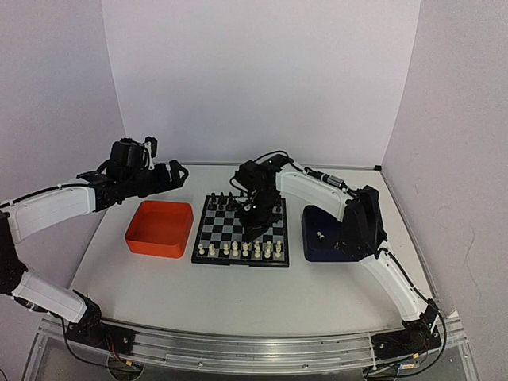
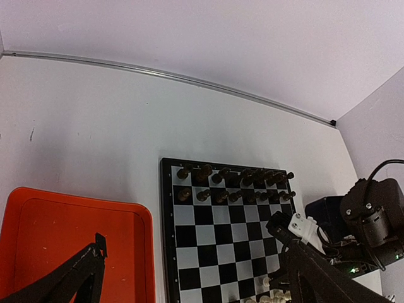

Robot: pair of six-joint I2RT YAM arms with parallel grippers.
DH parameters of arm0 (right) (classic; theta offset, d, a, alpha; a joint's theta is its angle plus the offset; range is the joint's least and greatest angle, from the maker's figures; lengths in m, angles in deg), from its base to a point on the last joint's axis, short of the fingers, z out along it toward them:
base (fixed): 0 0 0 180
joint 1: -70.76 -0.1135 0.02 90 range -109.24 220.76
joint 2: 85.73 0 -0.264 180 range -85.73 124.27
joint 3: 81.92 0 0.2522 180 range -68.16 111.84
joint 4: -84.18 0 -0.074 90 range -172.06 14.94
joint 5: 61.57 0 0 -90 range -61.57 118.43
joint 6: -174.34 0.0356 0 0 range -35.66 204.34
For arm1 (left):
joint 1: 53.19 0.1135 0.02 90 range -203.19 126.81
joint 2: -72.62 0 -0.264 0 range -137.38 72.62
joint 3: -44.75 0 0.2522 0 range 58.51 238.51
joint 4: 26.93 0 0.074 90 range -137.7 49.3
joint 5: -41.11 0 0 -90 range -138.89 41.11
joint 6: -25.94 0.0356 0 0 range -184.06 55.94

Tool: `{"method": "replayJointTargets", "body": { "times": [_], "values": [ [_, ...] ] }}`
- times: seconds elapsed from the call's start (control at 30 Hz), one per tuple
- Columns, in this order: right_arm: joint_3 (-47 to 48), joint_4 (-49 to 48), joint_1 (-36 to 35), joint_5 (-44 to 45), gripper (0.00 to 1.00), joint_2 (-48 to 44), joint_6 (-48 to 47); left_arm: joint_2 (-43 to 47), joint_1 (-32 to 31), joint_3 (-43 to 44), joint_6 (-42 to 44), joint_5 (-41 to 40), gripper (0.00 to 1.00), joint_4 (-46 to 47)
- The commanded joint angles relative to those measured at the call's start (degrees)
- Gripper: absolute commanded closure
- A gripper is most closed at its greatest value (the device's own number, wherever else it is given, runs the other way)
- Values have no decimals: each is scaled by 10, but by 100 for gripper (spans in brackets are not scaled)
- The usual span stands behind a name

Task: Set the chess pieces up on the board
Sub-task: Place the chess piece on the chessboard.

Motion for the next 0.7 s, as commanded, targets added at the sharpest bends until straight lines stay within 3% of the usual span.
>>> {"method": "replayJointTargets", "body": {
  "times": [0.0, 0.67],
  "values": [
    [16, -5, -3, -16, 100, 7, 9, 26, 2, -7, 9, -10, 0, -3],
    [1, -6, -5, -23, 85, -3, 11, 31, 2, -4, 7, -20, 0, -9]
  ]
}}
